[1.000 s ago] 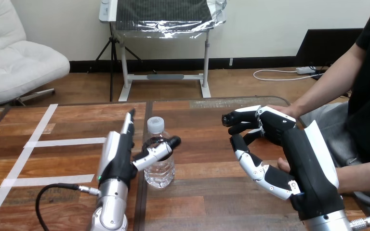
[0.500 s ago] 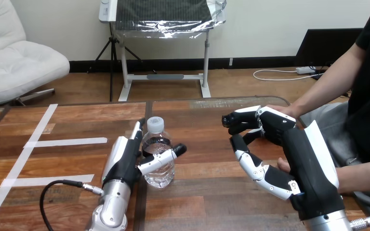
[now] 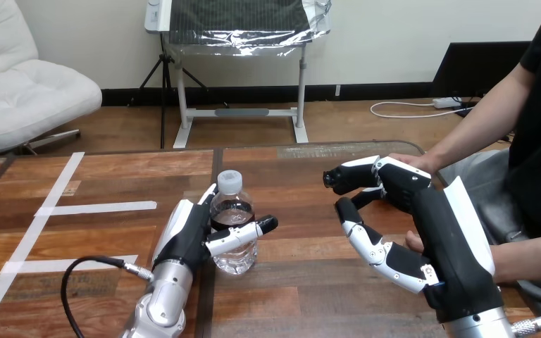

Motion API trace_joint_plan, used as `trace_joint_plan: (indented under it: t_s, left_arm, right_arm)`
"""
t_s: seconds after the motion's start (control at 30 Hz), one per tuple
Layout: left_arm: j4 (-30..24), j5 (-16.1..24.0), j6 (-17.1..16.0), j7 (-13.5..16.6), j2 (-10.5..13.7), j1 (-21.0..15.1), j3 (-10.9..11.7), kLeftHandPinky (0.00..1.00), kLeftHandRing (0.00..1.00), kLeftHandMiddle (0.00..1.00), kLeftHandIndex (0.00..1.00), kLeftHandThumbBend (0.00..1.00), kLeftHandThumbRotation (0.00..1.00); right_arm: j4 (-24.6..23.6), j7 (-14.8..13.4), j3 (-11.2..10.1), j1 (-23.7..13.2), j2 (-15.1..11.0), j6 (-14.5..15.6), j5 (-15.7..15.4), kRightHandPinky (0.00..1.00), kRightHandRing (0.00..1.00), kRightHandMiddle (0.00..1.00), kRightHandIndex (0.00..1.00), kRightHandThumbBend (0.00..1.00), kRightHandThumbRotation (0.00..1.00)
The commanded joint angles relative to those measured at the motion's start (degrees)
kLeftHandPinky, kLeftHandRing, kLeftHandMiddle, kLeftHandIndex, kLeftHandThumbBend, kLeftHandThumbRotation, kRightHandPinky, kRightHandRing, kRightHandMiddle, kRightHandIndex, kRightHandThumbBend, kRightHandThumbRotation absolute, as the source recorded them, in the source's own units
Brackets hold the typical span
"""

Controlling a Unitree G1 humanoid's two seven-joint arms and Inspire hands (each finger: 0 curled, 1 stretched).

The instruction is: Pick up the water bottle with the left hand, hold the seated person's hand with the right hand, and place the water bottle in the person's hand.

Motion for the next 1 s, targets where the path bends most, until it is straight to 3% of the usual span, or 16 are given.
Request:
trace_joint_plan:
  t_s: [0.0, 0.43, 0.63, 0.73, 0.8, 0.97]
  left_arm:
    - [0.0, 0.6, 0.3, 0.0, 0.6, -5.1, -0.6, 0.83, 0.93, 0.96, 0.94, 1.0, 0.57]
    - [1.0, 0.0, 0.2, 2.5, -0.7, -5.5, 0.5, 0.77, 0.86, 0.89, 0.88, 0.98, 0.48]
    - [1.8, -1.9, -1.2, 4.0, -1.9, -5.5, 2.0, 0.72, 0.79, 0.8, 0.78, 0.91, 0.36]
    - [2.5, -2.9, -3.0, 4.9, -2.3, -5.4, 2.7, 0.67, 0.73, 0.74, 0.72, 0.87, 0.25]
    - [3.0, -3.6, -4.1, 5.2, -2.5, -5.5, 3.0, 0.61, 0.66, 0.67, 0.66, 0.82, 0.13]
    - [5.8, -3.2, -6.5, 8.2, -2.6, -6.2, 2.7, 0.52, 0.57, 0.58, 0.58, 0.77, 0.04]
  right_arm:
    - [-0.8, 0.0, -0.7, -3.5, -0.6, -0.2, -0.1, 0.54, 0.64, 0.65, 0.59, 0.32, 0.0]
    - [-0.8, 0.3, -0.7, -3.7, -0.7, -0.1, 0.4, 0.54, 0.64, 0.65, 0.59, 0.33, 0.0]
    - [-0.5, 0.5, -0.8, -3.7, -0.7, -0.2, 0.6, 0.54, 0.64, 0.65, 0.59, 0.33, 0.0]
    - [-0.4, 0.6, -0.8, -3.7, -0.7, -0.3, 0.6, 0.54, 0.64, 0.65, 0.59, 0.33, 0.0]
    - [-0.4, 0.6, -0.9, -3.7, -0.7, -0.3, 0.7, 0.54, 0.64, 0.65, 0.59, 0.34, 0.0]
    - [-0.3, 0.6, -0.9, -3.7, -0.7, -0.4, 0.7, 0.54, 0.64, 0.65, 0.59, 0.33, 0.0]
